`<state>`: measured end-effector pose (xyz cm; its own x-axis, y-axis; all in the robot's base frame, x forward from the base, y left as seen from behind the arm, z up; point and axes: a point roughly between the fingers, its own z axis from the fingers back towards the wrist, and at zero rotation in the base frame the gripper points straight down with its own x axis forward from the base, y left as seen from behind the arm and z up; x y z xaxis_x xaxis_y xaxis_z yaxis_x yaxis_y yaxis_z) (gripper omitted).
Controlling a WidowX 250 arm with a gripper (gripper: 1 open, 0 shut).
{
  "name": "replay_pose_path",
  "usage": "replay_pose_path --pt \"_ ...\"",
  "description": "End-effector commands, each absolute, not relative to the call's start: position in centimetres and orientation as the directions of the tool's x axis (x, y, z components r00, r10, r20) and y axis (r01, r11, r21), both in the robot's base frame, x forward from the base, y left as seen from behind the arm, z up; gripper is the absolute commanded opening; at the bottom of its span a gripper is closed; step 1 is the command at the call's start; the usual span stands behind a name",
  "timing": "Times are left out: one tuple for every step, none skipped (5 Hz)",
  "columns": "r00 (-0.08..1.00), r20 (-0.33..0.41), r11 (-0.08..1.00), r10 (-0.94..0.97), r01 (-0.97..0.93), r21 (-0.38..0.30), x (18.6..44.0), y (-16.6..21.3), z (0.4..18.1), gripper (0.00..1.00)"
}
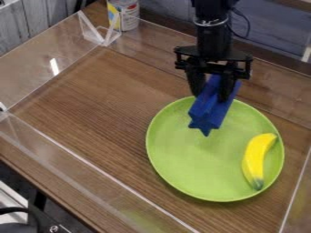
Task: Put the blue object in the green plate
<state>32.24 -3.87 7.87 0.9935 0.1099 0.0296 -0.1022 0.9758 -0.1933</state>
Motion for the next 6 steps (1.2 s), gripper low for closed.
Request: replay_pose_path --pt "0.992 0.089 0.978 0.091 -0.072 -0.198 32.0 -4.3 9.6 0.00" --pt "0.994 0.078 0.980 0.074 -0.058 -0.189 31.4 -4.7 8.7 0.00" --pt "0.996 0.065 0.983 0.054 -0.042 -0.177 30.6 -4.9 7.6 0.00" --pt "0.998 0.055 0.986 0.038 -0.028 -0.165 30.1 -5.1 6.5 0.00" --pt "0.998 0.048 0.987 0.033 -0.025 -0.160 30.0 -5.2 6.0 0.00" --pt "0.999 0.040 0.988 0.029 -0.022 -0.152 29.9 -5.2 5.5 0.00"
